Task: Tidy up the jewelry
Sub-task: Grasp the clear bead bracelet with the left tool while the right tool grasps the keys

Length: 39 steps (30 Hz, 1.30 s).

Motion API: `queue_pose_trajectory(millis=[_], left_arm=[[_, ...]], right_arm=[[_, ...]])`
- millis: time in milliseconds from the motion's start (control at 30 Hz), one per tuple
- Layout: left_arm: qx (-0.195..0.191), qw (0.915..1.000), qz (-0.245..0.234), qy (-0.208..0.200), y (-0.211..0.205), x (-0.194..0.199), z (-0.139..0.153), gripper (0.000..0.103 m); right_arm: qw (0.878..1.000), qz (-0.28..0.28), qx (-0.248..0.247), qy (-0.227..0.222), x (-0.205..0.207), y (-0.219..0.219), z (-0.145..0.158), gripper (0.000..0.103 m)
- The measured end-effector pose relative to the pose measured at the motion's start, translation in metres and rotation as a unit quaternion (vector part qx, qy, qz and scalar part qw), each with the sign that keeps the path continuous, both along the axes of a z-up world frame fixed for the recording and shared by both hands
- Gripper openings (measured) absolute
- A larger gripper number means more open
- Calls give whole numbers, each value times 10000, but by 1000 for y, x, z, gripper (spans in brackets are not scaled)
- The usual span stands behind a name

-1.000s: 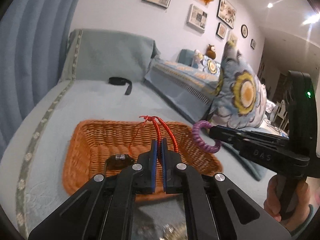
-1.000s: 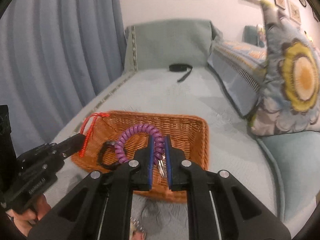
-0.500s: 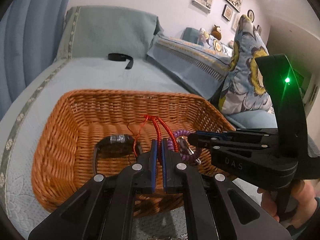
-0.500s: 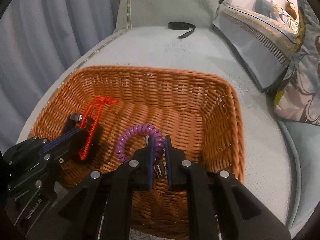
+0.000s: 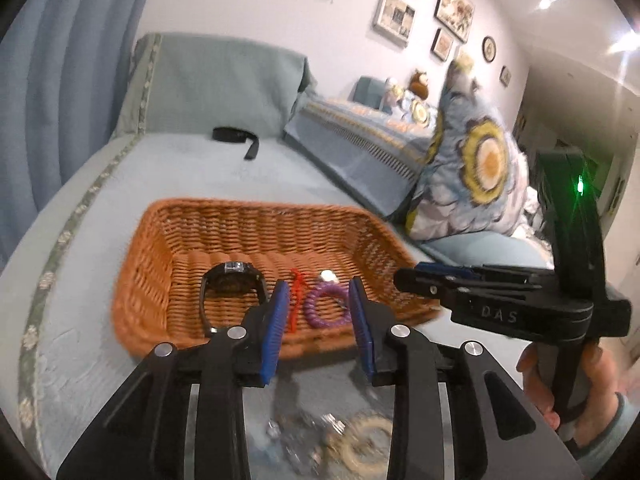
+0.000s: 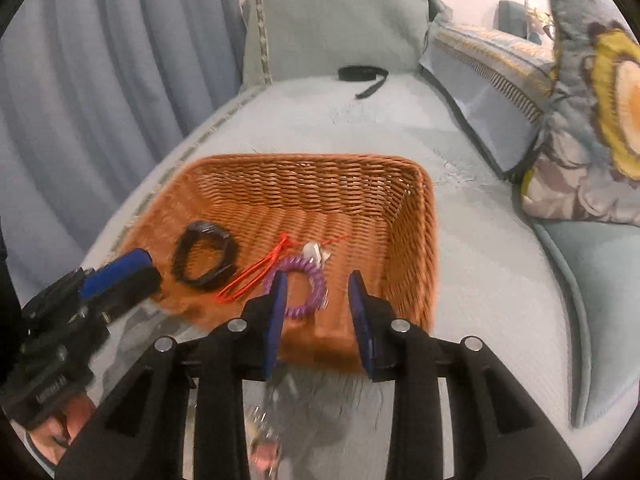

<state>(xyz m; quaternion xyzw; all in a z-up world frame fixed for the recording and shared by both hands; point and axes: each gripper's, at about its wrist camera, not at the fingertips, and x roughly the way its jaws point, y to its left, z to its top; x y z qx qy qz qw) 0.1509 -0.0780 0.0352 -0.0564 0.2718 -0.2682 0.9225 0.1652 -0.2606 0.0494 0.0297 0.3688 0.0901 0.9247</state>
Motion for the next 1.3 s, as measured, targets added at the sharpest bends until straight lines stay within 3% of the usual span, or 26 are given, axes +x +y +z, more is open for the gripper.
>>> queue_pose_trajectory(millis=[200, 367, 467, 767, 1000, 1167, 1300], left_arm=[[26, 9999, 36, -93, 16, -62, 16, 33], [88, 9997, 144, 195, 28, -98, -4, 33], [65, 9988, 222, 432, 34, -108, -28, 33], [380, 9940, 296, 986, 27, -92, -74, 33], [591, 9912, 248, 1161, 20, -85, -88, 33], [686, 9902, 226, 1195, 16, -83, -91, 33], [741, 9899, 238, 1184, 15, -84, -91, 33]], right_arm=[[9997, 59, 187, -146, -66, -1, 2, 29], [9981, 107, 605, -8, -101, 1, -19, 29], [9984, 177, 526, 60, -110, 8, -35, 29], [9982, 337, 303, 405, -104, 21, -75, 29], [9983, 307, 105, 486, -99, 30, -86, 28], [9983, 250, 7, 519, -96, 30, -90, 12], [9982, 216, 97, 552, -95, 24, -90, 10]])
